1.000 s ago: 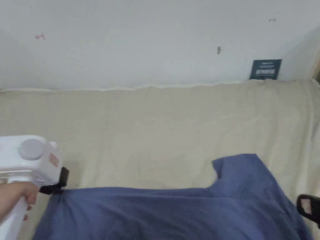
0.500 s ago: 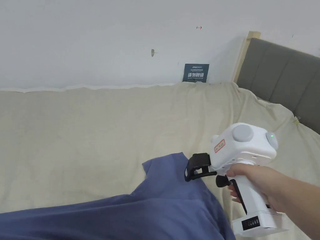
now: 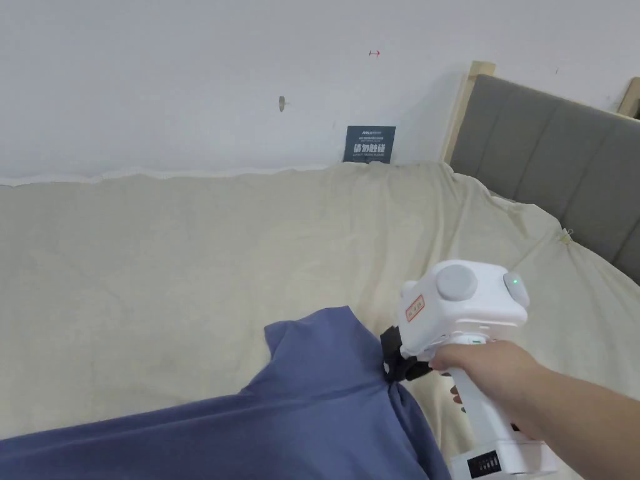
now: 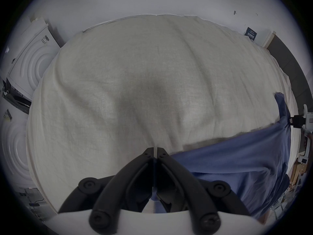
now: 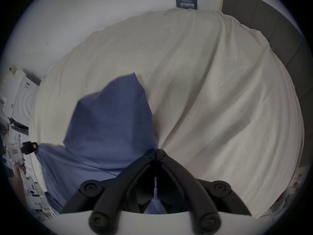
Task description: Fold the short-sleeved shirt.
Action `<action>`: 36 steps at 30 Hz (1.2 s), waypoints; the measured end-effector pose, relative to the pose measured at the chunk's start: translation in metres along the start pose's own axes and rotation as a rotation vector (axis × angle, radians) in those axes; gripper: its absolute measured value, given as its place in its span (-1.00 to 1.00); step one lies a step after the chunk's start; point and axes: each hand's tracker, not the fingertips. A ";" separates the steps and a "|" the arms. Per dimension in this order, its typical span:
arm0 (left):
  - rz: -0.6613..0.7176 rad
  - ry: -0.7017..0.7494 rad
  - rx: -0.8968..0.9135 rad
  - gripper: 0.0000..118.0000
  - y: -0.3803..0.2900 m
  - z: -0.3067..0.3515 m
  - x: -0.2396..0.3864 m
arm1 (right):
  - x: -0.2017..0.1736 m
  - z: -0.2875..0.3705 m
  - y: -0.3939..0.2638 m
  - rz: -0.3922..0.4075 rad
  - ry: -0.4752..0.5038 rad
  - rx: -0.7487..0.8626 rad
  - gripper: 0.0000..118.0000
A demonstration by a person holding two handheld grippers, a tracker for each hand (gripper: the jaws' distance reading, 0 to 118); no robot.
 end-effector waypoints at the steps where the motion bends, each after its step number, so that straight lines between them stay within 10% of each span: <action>1: 0.000 0.000 0.004 -0.96 -0.001 0.002 0.000 | 0.002 0.007 0.000 -0.012 0.022 0.025 -0.99; 13: 0.067 -0.140 0.119 -0.96 -0.033 0.090 -0.006 | 0.023 0.129 -0.044 -0.081 0.206 0.202 -0.99; 25: 0.068 -0.205 0.440 -0.96 -0.034 0.274 -0.048 | -0.012 0.327 -0.075 0.020 0.324 0.497 -0.99; 36: 0.113 -0.197 0.699 -0.96 0.038 0.403 -0.059 | -0.073 0.470 0.018 0.052 0.289 0.778 -0.99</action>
